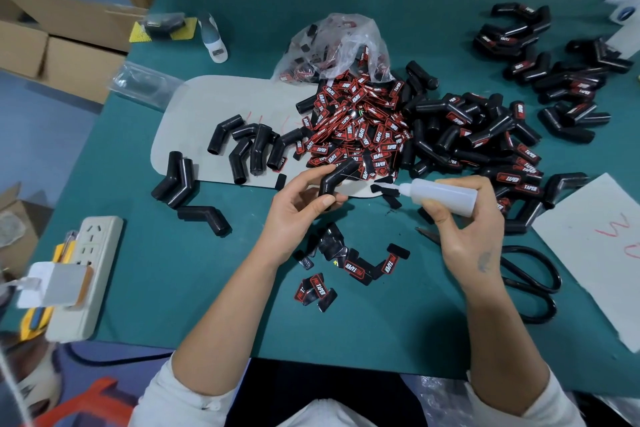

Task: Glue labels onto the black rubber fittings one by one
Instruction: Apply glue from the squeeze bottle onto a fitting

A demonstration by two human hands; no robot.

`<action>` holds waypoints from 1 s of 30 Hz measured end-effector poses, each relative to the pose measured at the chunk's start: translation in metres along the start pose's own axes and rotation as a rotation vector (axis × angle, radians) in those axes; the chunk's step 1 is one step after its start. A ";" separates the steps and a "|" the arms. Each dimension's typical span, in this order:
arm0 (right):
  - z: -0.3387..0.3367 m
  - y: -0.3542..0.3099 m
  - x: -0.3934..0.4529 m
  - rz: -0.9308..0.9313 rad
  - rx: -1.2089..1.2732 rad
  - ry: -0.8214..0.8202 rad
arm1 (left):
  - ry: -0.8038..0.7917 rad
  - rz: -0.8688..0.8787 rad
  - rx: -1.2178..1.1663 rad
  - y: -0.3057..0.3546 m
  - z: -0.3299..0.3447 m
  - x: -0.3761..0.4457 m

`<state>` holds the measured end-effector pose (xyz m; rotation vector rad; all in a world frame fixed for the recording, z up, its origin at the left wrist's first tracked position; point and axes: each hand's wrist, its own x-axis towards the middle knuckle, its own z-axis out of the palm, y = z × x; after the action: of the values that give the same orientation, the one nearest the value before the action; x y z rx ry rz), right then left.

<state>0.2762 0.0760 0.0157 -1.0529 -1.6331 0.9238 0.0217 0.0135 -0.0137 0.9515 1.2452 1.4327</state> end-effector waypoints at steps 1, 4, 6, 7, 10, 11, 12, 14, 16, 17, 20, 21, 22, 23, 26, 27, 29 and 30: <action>0.000 0.000 0.000 0.002 -0.002 -0.004 | 0.000 0.000 0.001 0.000 0.000 0.000; 0.003 -0.003 -0.002 -0.006 0.002 -0.032 | -0.004 0.001 0.008 -0.001 -0.001 0.000; 0.003 -0.004 -0.002 -0.014 0.007 -0.041 | -0.003 0.002 0.006 -0.001 -0.001 0.000; 0.003 -0.004 -0.001 -0.018 0.009 -0.042 | -0.004 0.003 0.005 -0.002 -0.001 0.000; 0.002 -0.007 0.000 -0.022 0.018 -0.037 | -0.003 0.007 0.000 -0.002 -0.001 0.000; 0.002 -0.007 0.000 -0.024 0.022 -0.034 | -0.002 0.007 0.003 -0.003 -0.001 0.000; 0.002 -0.007 0.000 -0.027 0.025 -0.029 | 0.000 0.005 0.007 -0.003 -0.002 0.001; 0.002 -0.005 0.000 -0.027 0.026 -0.022 | 0.003 0.000 0.009 -0.004 -0.003 0.001; 0.002 -0.004 0.000 -0.027 0.014 -0.024 | 0.000 0.002 0.008 -0.005 -0.003 0.001; 0.002 -0.003 0.000 -0.027 0.006 -0.028 | -0.002 0.002 0.007 -0.005 -0.003 0.001; 0.001 -0.001 0.000 -0.030 0.000 -0.026 | -0.003 -0.006 -0.018 -0.005 -0.003 0.001; 0.000 -0.001 0.000 -0.028 0.000 -0.020 | -0.003 -0.010 -0.034 -0.005 -0.003 0.001; 0.000 0.000 0.000 -0.026 0.002 -0.013 | -0.004 -0.012 -0.046 -0.004 -0.002 0.001; 0.000 0.000 0.001 -0.023 0.004 -0.011 | -0.006 -0.015 -0.054 -0.004 -0.002 0.001; 0.003 -0.001 0.001 -0.027 -0.002 -0.025 | -0.009 -0.026 -0.073 -0.003 -0.001 0.001; 0.003 0.000 0.000 -0.028 -0.003 -0.030 | -0.010 -0.031 -0.081 -0.003 0.000 0.001; 0.001 0.001 0.000 -0.023 0.003 -0.022 | -0.009 -0.038 -0.093 -0.002 0.000 0.000; 0.000 0.002 0.000 -0.018 0.006 -0.011 | -0.009 -0.039 -0.097 -0.002 0.000 0.000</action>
<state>0.2764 0.0766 0.0138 -1.0289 -1.6456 0.9233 0.0224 0.0139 -0.0157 0.8629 1.1709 1.4440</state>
